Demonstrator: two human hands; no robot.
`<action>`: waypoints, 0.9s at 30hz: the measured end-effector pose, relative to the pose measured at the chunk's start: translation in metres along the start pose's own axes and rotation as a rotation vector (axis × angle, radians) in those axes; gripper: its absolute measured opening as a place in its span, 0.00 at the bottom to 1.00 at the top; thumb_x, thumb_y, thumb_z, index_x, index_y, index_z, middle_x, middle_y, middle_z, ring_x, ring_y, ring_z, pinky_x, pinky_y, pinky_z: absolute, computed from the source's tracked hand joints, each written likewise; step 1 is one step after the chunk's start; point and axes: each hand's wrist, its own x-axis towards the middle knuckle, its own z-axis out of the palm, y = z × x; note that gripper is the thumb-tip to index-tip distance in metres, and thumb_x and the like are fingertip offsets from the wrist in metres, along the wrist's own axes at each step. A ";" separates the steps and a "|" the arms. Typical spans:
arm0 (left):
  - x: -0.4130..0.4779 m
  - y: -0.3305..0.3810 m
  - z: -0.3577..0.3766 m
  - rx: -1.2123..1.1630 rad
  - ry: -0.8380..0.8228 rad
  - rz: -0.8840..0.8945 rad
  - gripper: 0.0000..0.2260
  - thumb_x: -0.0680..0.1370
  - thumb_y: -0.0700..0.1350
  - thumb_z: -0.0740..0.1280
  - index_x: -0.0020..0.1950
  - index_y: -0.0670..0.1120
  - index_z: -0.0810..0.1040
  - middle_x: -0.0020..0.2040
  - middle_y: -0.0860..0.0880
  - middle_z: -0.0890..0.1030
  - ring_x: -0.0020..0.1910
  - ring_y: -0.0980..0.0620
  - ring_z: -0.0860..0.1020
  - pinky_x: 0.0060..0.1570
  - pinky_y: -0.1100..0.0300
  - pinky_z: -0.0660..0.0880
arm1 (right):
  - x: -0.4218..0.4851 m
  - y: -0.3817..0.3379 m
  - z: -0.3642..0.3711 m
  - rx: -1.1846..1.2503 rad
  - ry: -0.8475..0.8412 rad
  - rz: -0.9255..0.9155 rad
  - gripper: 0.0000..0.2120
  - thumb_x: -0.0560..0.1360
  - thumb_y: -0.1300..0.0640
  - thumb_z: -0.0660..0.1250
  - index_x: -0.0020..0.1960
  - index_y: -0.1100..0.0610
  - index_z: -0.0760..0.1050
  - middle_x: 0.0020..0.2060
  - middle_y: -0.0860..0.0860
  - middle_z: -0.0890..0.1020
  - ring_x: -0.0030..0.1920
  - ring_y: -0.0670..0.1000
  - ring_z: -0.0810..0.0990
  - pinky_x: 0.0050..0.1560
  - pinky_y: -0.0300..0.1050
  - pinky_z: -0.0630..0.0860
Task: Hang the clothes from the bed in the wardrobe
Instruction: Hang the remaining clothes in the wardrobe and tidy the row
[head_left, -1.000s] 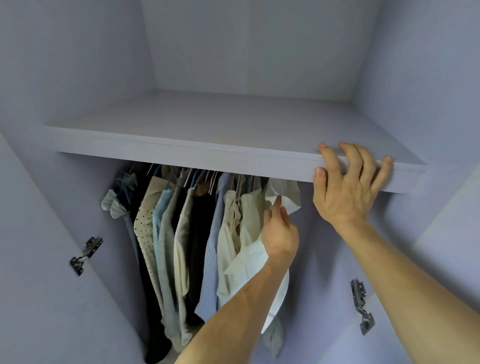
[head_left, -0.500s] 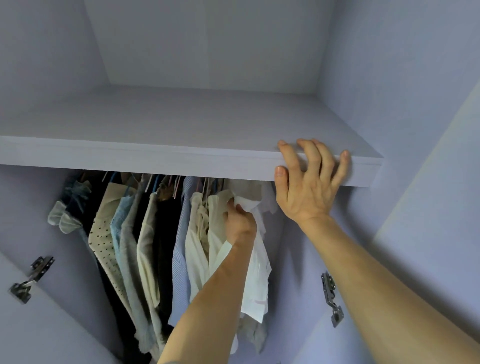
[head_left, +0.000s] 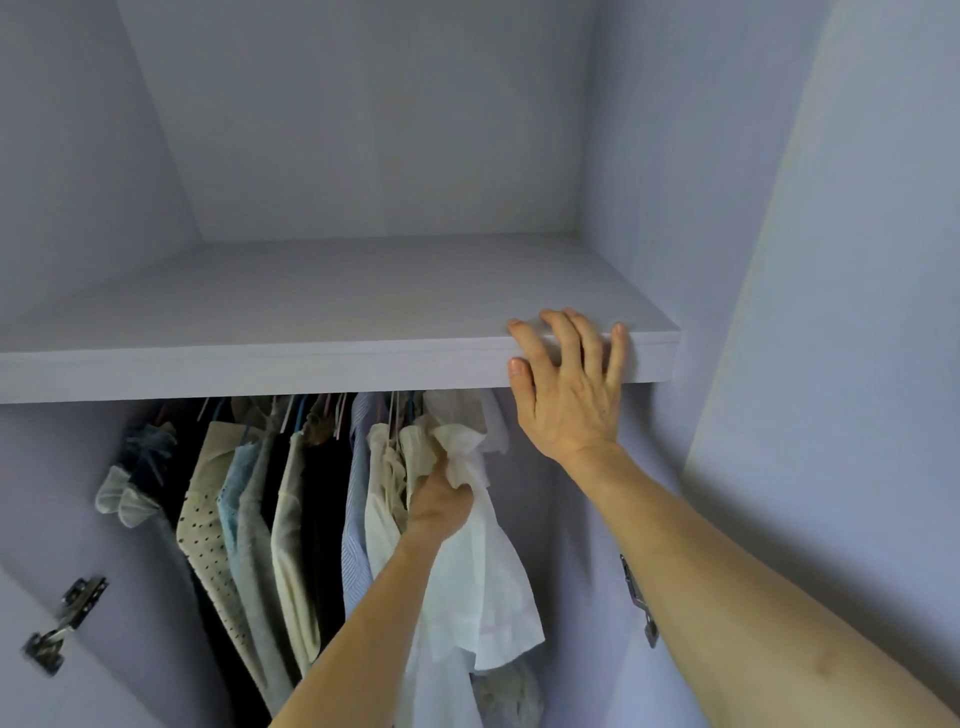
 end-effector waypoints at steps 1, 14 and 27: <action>-0.010 -0.002 -0.012 0.067 -0.048 0.032 0.28 0.79 0.48 0.61 0.79 0.54 0.60 0.69 0.45 0.72 0.63 0.43 0.74 0.56 0.55 0.73 | 0.000 -0.001 -0.005 -0.008 -0.039 0.003 0.19 0.83 0.46 0.52 0.73 0.44 0.66 0.70 0.52 0.70 0.73 0.55 0.63 0.75 0.64 0.45; -0.238 -0.081 -0.183 0.373 0.133 0.098 0.24 0.83 0.51 0.61 0.78 0.55 0.62 0.76 0.49 0.64 0.71 0.47 0.69 0.67 0.54 0.70 | -0.057 -0.053 -0.082 0.371 -0.297 0.160 0.25 0.78 0.53 0.64 0.74 0.54 0.68 0.77 0.55 0.65 0.77 0.57 0.61 0.73 0.65 0.62; -0.596 -0.303 -0.140 0.373 0.387 -0.563 0.21 0.81 0.52 0.62 0.75 0.56 0.68 0.74 0.50 0.70 0.72 0.47 0.67 0.70 0.50 0.68 | -0.350 -0.236 -0.239 1.021 -0.976 -0.251 0.16 0.81 0.52 0.65 0.67 0.49 0.78 0.69 0.43 0.75 0.74 0.43 0.65 0.75 0.42 0.61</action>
